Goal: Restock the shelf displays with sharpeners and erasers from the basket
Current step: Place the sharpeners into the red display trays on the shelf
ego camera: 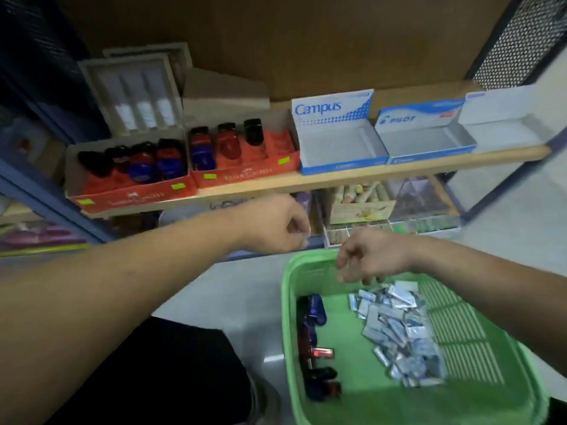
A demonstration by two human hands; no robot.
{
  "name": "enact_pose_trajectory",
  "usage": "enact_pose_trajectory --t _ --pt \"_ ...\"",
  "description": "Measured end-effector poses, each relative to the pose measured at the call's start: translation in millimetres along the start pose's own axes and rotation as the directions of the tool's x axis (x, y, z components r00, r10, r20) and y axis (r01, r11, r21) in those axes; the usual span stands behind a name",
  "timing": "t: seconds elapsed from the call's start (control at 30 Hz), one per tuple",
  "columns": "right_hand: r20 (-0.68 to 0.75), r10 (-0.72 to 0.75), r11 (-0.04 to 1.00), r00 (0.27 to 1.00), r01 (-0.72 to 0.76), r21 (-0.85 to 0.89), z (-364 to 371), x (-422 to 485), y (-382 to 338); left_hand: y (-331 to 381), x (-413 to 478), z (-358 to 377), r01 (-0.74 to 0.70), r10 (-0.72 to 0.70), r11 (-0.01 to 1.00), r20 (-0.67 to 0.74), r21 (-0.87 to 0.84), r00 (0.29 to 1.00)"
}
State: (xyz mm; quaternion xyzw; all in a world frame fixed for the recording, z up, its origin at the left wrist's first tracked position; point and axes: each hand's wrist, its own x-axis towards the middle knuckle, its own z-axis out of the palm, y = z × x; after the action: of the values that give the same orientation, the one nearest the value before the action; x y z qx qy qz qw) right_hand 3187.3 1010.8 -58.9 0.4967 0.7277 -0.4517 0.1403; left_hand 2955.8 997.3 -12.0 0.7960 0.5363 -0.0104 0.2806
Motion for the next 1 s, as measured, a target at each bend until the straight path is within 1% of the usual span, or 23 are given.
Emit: enact_pose_trajectory --t 0.03,0.1,0.17,0.2,0.23,0.27,0.3,0.37,0.43,0.47,0.5,0.57,0.63,0.73,0.9,1.0 --pt "0.029 0.045 0.999 0.999 -0.045 0.01 16 8 19 5 6 22 -0.004 0.004 1.0 0.059 0.0 0.998" --pt "0.017 0.107 0.991 0.994 -0.108 0.083 52 27 48 11 13 64 0.022 -0.022 1.0 0.121 -0.003 0.992" --pt "-0.02 0.144 0.971 0.989 -0.138 0.195 95 48 69 7 16 99 0.048 -0.049 0.999 0.095 0.014 0.994" --pt "-0.005 0.149 0.965 0.989 -0.144 0.221 116 57 75 5 16 112 0.06 -0.063 0.997 0.066 0.038 0.996" --pt "0.041 0.147 0.959 0.988 -0.153 0.238 138 66 81 4 16 122 0.064 -0.068 0.994 0.045 0.083 0.997" --pt "0.103 0.15 0.959 0.983 -0.17 0.227 158 73 86 4 16 128 0.055 -0.062 0.99 0.051 0.131 0.997" --pt "0.161 0.146 0.961 0.976 -0.179 0.213 177 79 90 6 16 133 0.038 -0.052 0.987 0.088 0.158 0.995" --pt "0.234 0.131 0.979 0.963 -0.163 0.12 205 82 95 11 13 145 -0.008 -0.022 0.989 0.202 0.148 0.979" --pt "0.221 0.125 0.992 0.967 -0.124 -0.017 221 83 103 16 8 159 -0.072 0.013 0.98 0.302 0.188 0.953" --pt "0.215 0.13 0.991 0.968 -0.134 0.002 226 82 108 16 5 166 -0.103 0.02 0.966 0.328 0.237 0.944" --pt "0.223 0.138 0.986 0.965 -0.156 0.065 230 84 115 15 3 171 -0.121 0.023 0.953 0.332 0.278 0.943" --pt "0.263 0.127 0.971 0.957 -0.173 0.163 232 86 123 10 4 174 -0.14 0.049 0.939 0.282 0.314 0.958" --pt "0.301 0.122 0.964 0.946 -0.185 0.19 234 88 126 5 6 172 -0.145 0.087 0.948 0.207 0.284 0.974" --pt "0.367 0.138 0.948 0.92 -0.231 0.221 241 87 119 2 9 175 -0.144 0.113 0.958 0.137 0.248 0.984" --pt "0.389 0.109 0.962 0.915 -0.195 0.189 241 86 107 2 9 179 -0.146 0.111 0.94 0.128 0.307 0.986" --pt "0.405 0.127 0.933 0.905 -0.248 0.262 226 78 112 2 10 179 -0.143 0.099 0.933 0.149 0.329 0.984"
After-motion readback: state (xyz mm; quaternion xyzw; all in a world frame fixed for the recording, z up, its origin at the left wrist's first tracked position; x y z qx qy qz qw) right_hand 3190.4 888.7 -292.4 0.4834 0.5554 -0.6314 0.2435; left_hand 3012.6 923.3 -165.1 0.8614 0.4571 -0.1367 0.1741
